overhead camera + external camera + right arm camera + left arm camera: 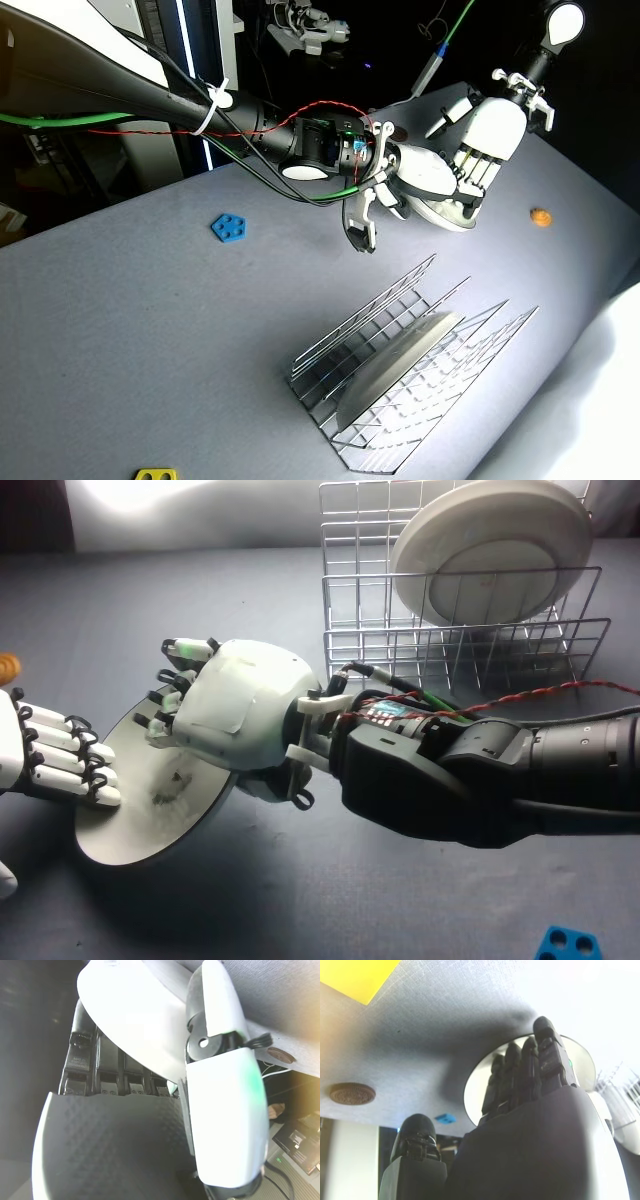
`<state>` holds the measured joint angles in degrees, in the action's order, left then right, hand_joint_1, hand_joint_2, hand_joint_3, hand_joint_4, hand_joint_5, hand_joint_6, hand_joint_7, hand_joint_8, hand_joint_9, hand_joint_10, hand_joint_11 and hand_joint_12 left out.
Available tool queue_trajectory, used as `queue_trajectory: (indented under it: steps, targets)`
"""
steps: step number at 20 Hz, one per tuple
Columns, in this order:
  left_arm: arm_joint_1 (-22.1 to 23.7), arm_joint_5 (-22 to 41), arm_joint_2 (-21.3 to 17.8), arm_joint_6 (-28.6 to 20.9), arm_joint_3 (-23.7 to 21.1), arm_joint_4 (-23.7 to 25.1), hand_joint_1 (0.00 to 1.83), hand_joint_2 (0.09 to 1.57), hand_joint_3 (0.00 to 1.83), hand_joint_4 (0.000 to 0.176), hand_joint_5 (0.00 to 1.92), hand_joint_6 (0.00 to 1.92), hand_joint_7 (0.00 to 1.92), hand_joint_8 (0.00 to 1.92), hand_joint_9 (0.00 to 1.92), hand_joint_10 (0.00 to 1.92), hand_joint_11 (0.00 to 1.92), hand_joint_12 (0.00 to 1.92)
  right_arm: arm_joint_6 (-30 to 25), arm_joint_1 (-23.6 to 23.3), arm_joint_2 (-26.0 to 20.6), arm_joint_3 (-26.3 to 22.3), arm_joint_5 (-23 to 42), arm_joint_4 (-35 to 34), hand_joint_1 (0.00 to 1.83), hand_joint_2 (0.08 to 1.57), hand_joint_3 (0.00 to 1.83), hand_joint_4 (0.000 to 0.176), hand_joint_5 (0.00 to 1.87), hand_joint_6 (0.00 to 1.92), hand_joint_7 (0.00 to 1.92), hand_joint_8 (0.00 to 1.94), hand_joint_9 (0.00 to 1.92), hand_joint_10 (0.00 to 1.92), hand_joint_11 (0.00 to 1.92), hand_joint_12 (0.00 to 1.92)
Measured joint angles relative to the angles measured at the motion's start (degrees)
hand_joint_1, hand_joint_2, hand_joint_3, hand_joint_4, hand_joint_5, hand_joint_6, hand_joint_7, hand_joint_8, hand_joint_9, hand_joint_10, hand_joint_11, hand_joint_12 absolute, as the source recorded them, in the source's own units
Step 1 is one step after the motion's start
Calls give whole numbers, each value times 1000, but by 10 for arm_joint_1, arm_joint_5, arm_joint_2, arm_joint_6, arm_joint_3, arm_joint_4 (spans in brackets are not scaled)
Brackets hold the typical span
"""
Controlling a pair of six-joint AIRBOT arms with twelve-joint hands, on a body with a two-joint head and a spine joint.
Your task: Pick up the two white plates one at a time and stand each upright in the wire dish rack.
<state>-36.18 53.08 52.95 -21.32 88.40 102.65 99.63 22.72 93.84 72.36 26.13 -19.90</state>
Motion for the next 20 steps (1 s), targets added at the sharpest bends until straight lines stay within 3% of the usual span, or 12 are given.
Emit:
queue_trajectory:
  steps: [1, 2, 3, 4, 5, 6, 7, 9, 12, 13, 14, 20]
  targets:
    - [0, 0, 0, 0, 0, 0, 0, 1169, 2, 0, 141, 3, 126, 3, 96, 3, 0, 201, 0, 0, -4, -3, 2, 0, 1176, 1136, 7, 0, 890, 878, 936, 33, 842, 171, 417, 1186]
    - [0, 0, 0, 0, 0, 0, 0, 1169, 1, 0, 156, 5, 134, 4, 103, 4, 0, 220, 0, 0, -7, -4, 3, 0, 1150, 1162, 8, 0, 861, 1101, 976, 37, 884, 172, 448, 1188]
    - [0, 2, 0, 0, 0, 0, 0, 1170, 1, 0, 142, 2, 119, 3, 92, 2, 0, 189, 1, 0, -10, -9, 10, 3, 1190, 1164, 1, 0, 885, 1176, 906, 854, 932, 179, 489, 1223]
    - [0, 3, 0, 0, 0, 0, 0, 1167, 0, 0, 153, 2, 132, 3, 106, 3, 0, 229, 3, 0, -13, -10, 12, 7, 1201, 1158, 0, 0, 897, 1178, 910, 1005, 993, 193, 565, 1210]
    - [0, 3, 0, 0, 1, 0, 0, 1168, 1, 0, 158, 3, 138, 5, 111, 4, 0, 239, 3, 0, -13, -11, 15, 9, 1328, 1144, 7, 0, 907, 1165, 932, 1008, 836, 1014, 619, 1185]
    - [0, 3, 0, 0, 1, 0, 0, 1165, 0, 0, 142, 0, 128, 1, 104, 1, 0, 224, 3, 1, -15, -13, 17, 11, 1351, 1149, 1, 0, 904, 1184, 921, 1046, 805, 1169, 648, 1191]
    - [0, 4, 0, 0, 2, 0, 0, 1166, 0, 0, 139, 0, 124, 0, 95, 2, 0, 196, 3, 1, -15, -13, 19, 11, 1356, 1150, 0, 0, 887, 1211, 930, 1042, 806, 1194, 666, 1199]
    - [1, 4, 0, -2, 2, 0, 0, 1166, 0, 0, 144, 2, 127, 1, 95, 3, 0, 191, 3, 1, -15, -17, 19, 13, 1209, 1152, 1, 0, 893, 1197, 945, 998, 950, 565, 677, 1193]
    - [30, 13, 1, -9, 7, 15, 0, 1162, 0, 0, 137, 1, 129, 3, 97, 2, 0, 188, 4, 2, -16, -23, 23, 9, 1207, 1143, 2, 10, 910, 1164, 957, 981, 1041, 328, 670, 1189]
    - [45, 14, 2, -11, 9, 22, 0, 1160, 0, 0, 142, 2, 133, 3, 102, 3, 0, 202, 3, 5, -16, -28, 28, 8, 1333, 1133, 0, 0, 919, 1156, 984, 951, 874, 991, 670, 1204]
    - [54, 15, 4, -13, 11, 27, 0, 1159, 0, 0, 148, 5, 133, 3, 100, 2, 0, 205, 2, 6, -16, -31, 30, 6, 1355, 1136, 2, 0, 908, 1178, 971, 972, 825, 1152, 669, 1220]
    - [99, 17, 4, -14, 23, 17, 0, 1166, 1, 0, 161, 5, 142, 5, 112, 5, 0, 238, 1, 6, -19, -31, 34, 2, 1365, 1128, 1, 0, 919, 1153, 977, 966, 842, 1162, 654, 1230]
